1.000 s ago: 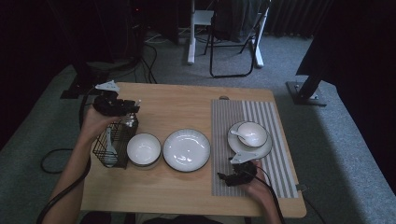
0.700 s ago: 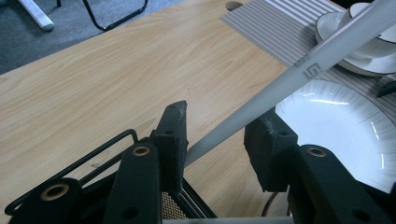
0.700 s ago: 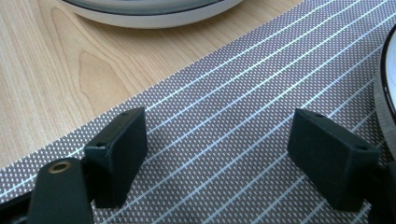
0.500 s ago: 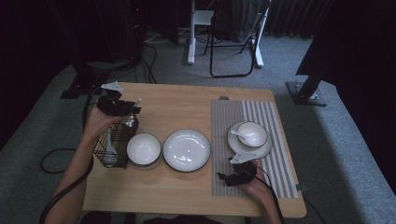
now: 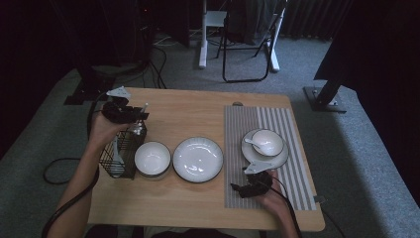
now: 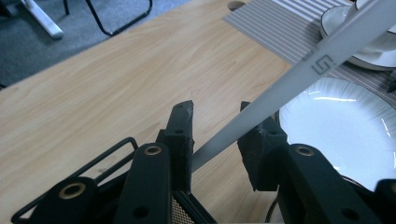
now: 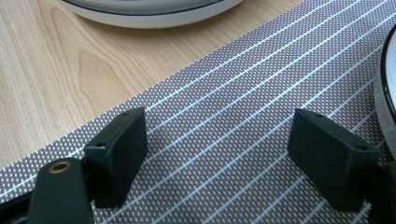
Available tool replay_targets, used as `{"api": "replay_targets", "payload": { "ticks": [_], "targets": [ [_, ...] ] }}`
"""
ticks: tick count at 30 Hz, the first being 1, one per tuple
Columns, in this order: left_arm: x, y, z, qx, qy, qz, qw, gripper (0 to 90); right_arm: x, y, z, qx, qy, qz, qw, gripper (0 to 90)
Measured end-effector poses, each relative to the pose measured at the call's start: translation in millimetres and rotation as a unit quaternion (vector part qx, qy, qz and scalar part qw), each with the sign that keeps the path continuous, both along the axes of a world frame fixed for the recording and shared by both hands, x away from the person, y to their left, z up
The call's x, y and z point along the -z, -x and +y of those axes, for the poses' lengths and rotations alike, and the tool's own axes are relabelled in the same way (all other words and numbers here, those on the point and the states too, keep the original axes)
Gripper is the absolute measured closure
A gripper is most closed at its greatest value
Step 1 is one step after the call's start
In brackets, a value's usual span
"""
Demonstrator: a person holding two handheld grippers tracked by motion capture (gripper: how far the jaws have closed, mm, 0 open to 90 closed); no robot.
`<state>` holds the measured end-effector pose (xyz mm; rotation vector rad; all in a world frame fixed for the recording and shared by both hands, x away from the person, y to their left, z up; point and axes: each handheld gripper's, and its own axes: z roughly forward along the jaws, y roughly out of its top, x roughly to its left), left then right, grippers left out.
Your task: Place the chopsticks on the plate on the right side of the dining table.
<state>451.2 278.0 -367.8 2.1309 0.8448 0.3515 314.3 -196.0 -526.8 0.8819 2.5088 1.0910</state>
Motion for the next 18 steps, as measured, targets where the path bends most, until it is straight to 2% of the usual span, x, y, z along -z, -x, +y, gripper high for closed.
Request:
{"api": "replay_targets", "payload": {
  "ticks": [7,14,18],
  "targets": [
    [-12.7,7.4,-1.9,0.004,0.002,-0.036,0.9994,71.7,0.0,0.0,0.0,0.000,0.000,0.000,1.0000,19.5],
    [-28.6,14.2,-3.6,0.001,0.003,-0.076,0.9971,75.5,0.0,0.0,0.0,0.000,0.000,0.000,1.0000,19.4],
    [-38.6,17.6,-4.9,-0.003,0.007,-0.101,0.9949,77.7,0.0,0.0,0.0,0.000,0.000,0.000,1.0000,19.5]
  ]
}}
